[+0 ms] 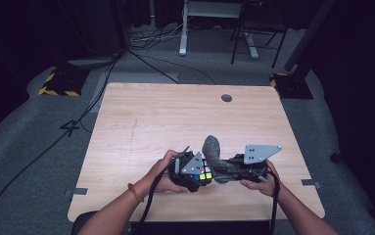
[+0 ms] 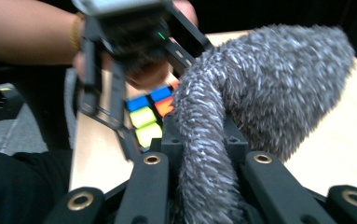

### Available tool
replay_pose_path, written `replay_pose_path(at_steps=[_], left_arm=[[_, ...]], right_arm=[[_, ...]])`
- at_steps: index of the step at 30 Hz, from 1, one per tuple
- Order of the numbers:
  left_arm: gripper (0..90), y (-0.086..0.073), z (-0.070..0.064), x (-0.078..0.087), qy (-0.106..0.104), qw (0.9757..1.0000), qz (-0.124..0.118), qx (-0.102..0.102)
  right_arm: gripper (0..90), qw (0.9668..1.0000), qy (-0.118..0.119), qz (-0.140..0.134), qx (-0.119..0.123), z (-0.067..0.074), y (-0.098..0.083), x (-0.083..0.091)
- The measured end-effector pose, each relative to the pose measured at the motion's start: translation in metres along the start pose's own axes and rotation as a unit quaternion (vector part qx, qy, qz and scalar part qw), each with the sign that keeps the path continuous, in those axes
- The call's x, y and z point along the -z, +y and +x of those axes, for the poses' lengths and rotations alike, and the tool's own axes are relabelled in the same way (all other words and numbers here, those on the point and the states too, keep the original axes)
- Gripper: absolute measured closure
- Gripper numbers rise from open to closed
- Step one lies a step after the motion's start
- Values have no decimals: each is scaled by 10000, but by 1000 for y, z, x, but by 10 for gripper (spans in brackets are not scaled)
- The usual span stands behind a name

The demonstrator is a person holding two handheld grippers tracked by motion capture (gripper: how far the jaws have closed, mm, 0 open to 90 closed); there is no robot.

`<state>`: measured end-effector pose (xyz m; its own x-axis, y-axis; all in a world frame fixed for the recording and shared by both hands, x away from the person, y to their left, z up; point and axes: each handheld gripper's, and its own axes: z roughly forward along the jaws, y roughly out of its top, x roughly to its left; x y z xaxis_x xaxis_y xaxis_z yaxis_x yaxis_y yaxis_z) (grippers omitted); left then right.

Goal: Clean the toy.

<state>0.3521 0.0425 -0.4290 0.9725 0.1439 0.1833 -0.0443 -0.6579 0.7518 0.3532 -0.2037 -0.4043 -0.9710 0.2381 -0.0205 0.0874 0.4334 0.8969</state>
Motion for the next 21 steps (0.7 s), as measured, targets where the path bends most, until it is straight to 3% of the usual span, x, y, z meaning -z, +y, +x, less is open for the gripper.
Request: replay_pose_path(at_steps=[4,7,10,14,18,21], left_arm=[[335,0,5,12,29,9994,-332,123],[335,0,6,18,160,9993,-312,102],[334,-5,8,19,263,9993,-209,140],[334,-12,11,12,187,9997,-22,163],[334,-10,4,0,41,9999,120,32],[334,-6,0,-1,70,9999,140,4]], right_arm=[[774,9994,-87,333,-72,-5,-7,-5],[775,9984,118,552,-65,-4,-12,-13],[774,9981,387,470,15,0,-10,-15],[774,9985,493,192,111,8,-3,-9],[772,9994,348,-43,81,8,1,-4],[774,9998,169,100,4,4,-3,-6]])
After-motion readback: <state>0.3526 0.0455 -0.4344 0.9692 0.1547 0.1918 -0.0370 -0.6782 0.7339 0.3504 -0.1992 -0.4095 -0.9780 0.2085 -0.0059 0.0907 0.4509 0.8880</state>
